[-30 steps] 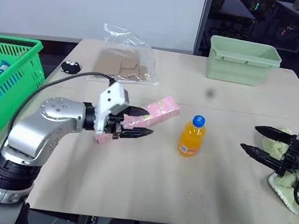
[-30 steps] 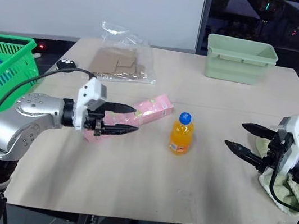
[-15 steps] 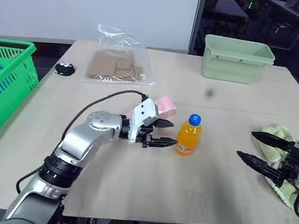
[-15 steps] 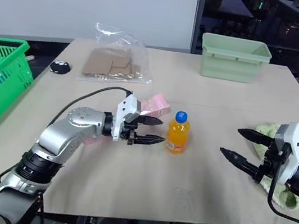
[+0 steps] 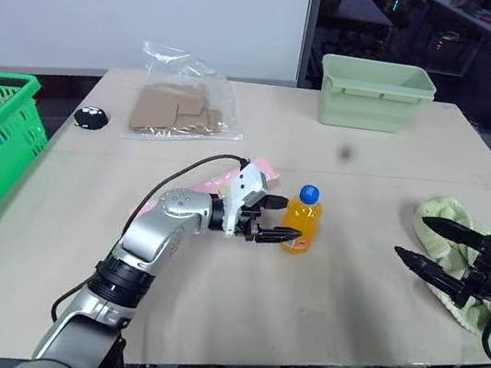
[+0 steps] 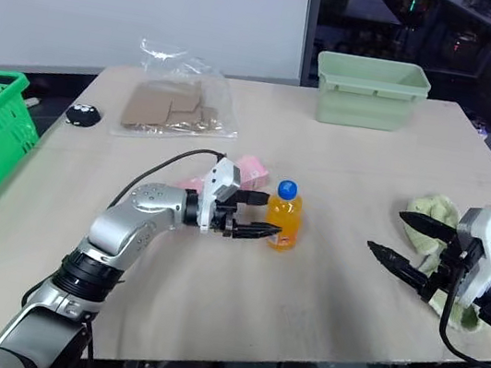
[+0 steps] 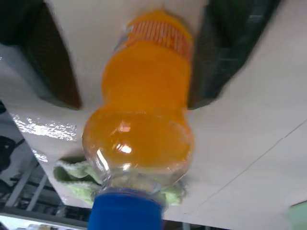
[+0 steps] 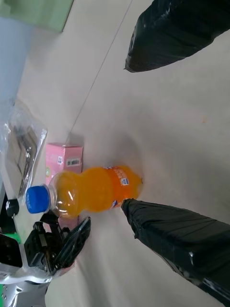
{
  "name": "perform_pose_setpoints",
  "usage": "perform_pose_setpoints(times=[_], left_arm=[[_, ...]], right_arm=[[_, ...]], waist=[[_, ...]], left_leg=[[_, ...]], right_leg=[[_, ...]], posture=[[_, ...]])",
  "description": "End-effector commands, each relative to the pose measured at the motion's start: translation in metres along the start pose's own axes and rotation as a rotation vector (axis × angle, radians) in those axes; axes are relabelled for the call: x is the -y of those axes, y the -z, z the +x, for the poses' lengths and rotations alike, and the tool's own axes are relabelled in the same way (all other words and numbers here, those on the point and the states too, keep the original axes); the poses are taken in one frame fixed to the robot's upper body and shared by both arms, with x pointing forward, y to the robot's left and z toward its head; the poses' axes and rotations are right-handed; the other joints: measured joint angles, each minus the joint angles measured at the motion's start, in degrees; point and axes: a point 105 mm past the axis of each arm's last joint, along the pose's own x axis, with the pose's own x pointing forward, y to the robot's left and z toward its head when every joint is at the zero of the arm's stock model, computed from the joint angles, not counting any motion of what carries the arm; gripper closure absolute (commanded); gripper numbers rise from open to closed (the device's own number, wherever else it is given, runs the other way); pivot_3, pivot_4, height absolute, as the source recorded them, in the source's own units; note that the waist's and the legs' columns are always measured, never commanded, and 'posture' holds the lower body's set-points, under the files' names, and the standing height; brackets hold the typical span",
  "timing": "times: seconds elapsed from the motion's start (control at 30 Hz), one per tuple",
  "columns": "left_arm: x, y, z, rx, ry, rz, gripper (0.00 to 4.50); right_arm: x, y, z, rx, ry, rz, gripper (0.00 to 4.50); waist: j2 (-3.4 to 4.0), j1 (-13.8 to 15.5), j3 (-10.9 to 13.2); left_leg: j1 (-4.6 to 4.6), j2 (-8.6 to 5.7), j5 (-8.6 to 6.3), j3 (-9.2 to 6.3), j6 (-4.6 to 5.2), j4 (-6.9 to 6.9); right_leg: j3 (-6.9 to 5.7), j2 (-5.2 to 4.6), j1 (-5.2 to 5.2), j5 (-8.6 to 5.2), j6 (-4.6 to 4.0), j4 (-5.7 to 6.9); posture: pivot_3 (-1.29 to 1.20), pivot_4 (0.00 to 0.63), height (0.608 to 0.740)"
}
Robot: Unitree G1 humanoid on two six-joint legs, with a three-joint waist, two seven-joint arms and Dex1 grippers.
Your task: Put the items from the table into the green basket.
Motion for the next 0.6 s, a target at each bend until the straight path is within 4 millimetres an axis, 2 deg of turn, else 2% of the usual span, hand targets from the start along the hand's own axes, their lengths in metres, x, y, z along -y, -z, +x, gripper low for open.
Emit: perform_pose_setpoints(times=[0.03, 0.27, 0.47, 0.6], left_arm=[[-0.003, -0.009, 0.001, 0.007, -0.002, 0.066, 0.03], [0.007, -0.001, 0.015, -0.022, 0.044, 0.088, 0.03], [0.005, 0.001, 0.034, 0.001, 0.039, 0.059, 0.03], [0.003, 0.008, 0.038, -0.013, 0.026, 0.064, 0.03]], right_arm=[[-0.001, -0.015, -0.006, 0.04, 0.021, -0.06, 0.0], [-0.001, -0.015, -0.008, 0.039, 0.033, -0.06, 0.0], [-0.009, -0.016, -0.011, 0.043, -0.017, -0.051, 0.0], [-0.013, -0.011, -0.014, 0.017, -0.032, -0.034, 0.0]], waist=[[0.04, -0.19, -0.02], [0.08, -0.88, -0.07], [0.12, -1.36, -0.09], [0.16, -1.66, -0.12]], left_leg=[[0.0, 0.0, 0.0, 0.0, 0.0, -0.01], [0.0, -0.01, 0.0, 0.01, 0.0, 0.0], [-0.02, -0.03, 0.0, -0.02, 0.0, 0.0], [-0.02, -0.02, 0.0, -0.04, 0.0, -0.01]], right_leg=[[0.0, 0.0, 0.0, 0.0, 0.0, 0.0], [0.01, -0.01, 0.02, -0.03, 0.05, -0.02], [0.0, -0.01, 0.02, -0.03, 0.06, -0.04], [-0.01, 0.0, 0.01, -0.07, 0.13, -0.04]], posture=[[-0.25, 0.0, 0.74], [-0.26, 0.0, 0.74], [-0.27, 0.0, 0.74], [-0.27, 0.0, 0.74]])
